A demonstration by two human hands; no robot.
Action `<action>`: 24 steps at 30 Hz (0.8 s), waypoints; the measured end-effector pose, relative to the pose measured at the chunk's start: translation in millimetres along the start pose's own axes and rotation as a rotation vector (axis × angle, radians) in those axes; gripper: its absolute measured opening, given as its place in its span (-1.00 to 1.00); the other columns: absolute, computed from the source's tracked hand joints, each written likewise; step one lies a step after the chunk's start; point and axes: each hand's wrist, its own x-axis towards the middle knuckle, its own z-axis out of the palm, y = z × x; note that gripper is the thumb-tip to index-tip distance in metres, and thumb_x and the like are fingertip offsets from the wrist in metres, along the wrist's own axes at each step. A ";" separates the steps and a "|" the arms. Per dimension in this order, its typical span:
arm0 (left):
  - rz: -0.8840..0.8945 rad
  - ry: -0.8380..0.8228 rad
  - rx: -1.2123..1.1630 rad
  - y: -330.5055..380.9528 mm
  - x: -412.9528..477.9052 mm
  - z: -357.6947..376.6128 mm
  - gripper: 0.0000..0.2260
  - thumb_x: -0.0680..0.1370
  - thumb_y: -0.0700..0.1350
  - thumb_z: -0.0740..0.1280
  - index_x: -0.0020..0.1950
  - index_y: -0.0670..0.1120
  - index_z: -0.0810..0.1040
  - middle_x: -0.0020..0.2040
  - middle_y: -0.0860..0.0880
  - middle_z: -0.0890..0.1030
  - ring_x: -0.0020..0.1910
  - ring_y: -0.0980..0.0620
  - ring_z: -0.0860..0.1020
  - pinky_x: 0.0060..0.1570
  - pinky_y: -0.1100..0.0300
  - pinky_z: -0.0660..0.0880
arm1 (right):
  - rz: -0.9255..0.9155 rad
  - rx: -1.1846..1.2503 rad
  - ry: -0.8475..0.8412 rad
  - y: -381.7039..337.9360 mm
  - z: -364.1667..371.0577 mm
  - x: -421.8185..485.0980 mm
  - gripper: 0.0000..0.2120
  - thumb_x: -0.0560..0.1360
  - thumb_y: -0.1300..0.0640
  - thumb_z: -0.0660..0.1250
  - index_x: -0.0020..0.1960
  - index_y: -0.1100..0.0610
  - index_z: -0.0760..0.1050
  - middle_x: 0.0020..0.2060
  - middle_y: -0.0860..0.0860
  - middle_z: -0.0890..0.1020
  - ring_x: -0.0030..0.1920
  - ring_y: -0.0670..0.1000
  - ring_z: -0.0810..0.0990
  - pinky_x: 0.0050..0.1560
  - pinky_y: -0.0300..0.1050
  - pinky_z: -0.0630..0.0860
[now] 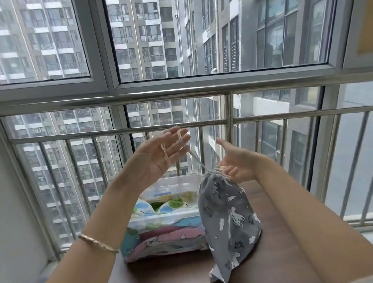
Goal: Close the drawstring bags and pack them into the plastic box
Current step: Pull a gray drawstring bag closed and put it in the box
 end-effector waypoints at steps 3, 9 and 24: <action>-0.001 -0.058 0.000 2.8 -2.3 2.6 -0.63 0.48 -0.30 0.34 0.28 -0.27 0.48 0.11 -0.18 0.62 -0.05 -0.02 0.67 0.02 0.12 0.61 | 0.058 -0.310 0.024 -6.8 -7.9 -6.4 -0.23 0.40 -0.54 -0.03 -0.27 0.21 0.36 -0.49 -0.05 0.25 -0.58 -0.10 0.16 -0.62 -0.35 0.14; 0.032 -0.020 0.029 6.4 3.0 8.9 -0.66 0.51 -0.37 0.25 0.28 -0.27 0.49 -0.03 -0.14 0.69 -0.19 0.01 0.69 -0.05 0.12 0.60 | 0.094 -0.637 0.163 -30.4 -10.1 -34.4 -0.39 0.59 -0.27 0.07 0.12 0.30 0.45 -0.44 -0.05 0.33 -0.53 -0.10 0.17 -0.59 -0.32 0.13; -0.095 0.212 0.289 -3.3 60.5 23.9 -0.90 0.57 -0.26 0.28 0.04 -0.27 0.51 -0.04 -0.20 0.66 -0.12 -0.05 0.66 -0.16 0.21 0.61 | -0.349 -0.679 -0.094 -26.8 43.8 -27.1 -0.68 0.62 -0.03 0.18 0.02 0.19 0.58 -0.41 -0.09 0.43 -0.47 -0.15 0.26 -0.49 -0.36 0.21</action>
